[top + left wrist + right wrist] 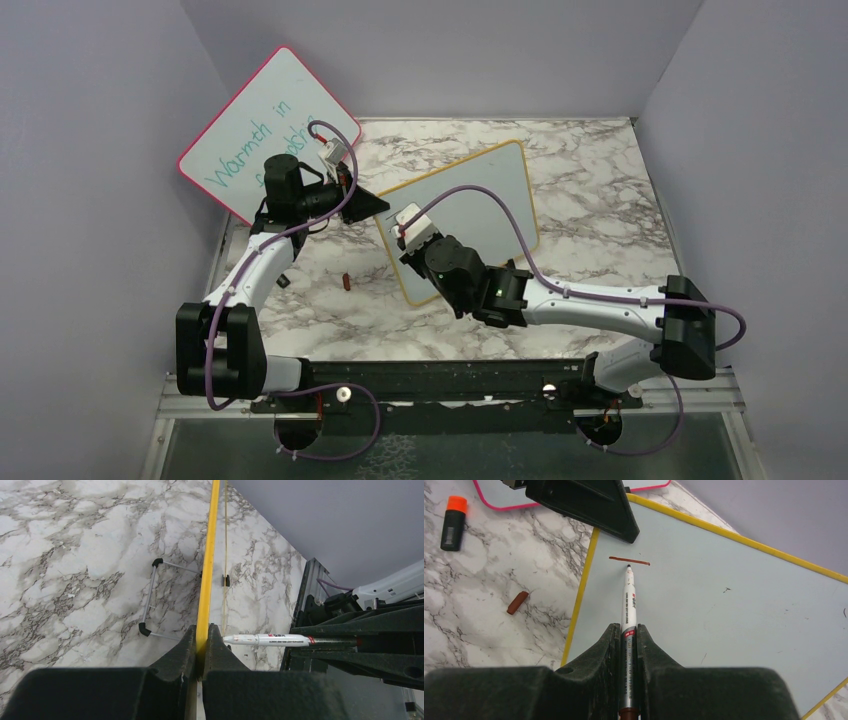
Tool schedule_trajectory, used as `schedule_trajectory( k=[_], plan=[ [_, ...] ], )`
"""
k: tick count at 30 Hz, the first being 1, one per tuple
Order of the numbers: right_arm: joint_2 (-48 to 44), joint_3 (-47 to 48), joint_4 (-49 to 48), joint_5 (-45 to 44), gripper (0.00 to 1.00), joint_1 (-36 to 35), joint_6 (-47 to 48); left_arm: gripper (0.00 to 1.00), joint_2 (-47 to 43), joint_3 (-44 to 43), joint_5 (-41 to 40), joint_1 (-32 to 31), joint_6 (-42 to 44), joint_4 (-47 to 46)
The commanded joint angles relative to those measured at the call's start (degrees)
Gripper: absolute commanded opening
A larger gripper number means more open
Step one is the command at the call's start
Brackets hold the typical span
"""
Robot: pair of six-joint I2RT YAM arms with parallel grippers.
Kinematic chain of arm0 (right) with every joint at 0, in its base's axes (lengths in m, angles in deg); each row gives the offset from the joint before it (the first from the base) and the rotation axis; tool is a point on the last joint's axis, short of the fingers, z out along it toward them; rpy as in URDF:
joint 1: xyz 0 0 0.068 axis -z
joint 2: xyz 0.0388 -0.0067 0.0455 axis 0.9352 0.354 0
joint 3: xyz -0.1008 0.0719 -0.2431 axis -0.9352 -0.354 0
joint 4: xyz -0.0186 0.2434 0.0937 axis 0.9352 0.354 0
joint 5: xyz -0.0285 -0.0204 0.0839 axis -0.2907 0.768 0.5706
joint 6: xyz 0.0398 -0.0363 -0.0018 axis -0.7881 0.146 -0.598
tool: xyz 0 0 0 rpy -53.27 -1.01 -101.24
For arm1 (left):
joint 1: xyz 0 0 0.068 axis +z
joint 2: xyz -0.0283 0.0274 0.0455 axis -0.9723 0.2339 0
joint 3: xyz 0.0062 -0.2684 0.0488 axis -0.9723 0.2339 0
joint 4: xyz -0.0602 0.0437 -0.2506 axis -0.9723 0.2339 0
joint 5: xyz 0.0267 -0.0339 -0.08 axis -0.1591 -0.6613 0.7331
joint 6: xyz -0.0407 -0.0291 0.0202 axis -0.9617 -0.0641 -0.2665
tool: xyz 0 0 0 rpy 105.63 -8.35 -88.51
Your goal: Write a sentence on the whiteboard
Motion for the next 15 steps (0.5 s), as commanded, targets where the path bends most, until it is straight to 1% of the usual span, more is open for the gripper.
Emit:
schedule_trajectory(
  k=[1,15],
  plan=[
    [0.81,1.00,-1.49,-0.86,0.00,-0.52,-0.33,0.00,1.32,0.12,-0.30,0.10,3.26,1.88],
    [1.01,1.00,-3.32,-2.39,0.01,-0.51,-0.03,0.00,1.47,0.12,-0.26,0.05,3.26,1.88]
  ],
)
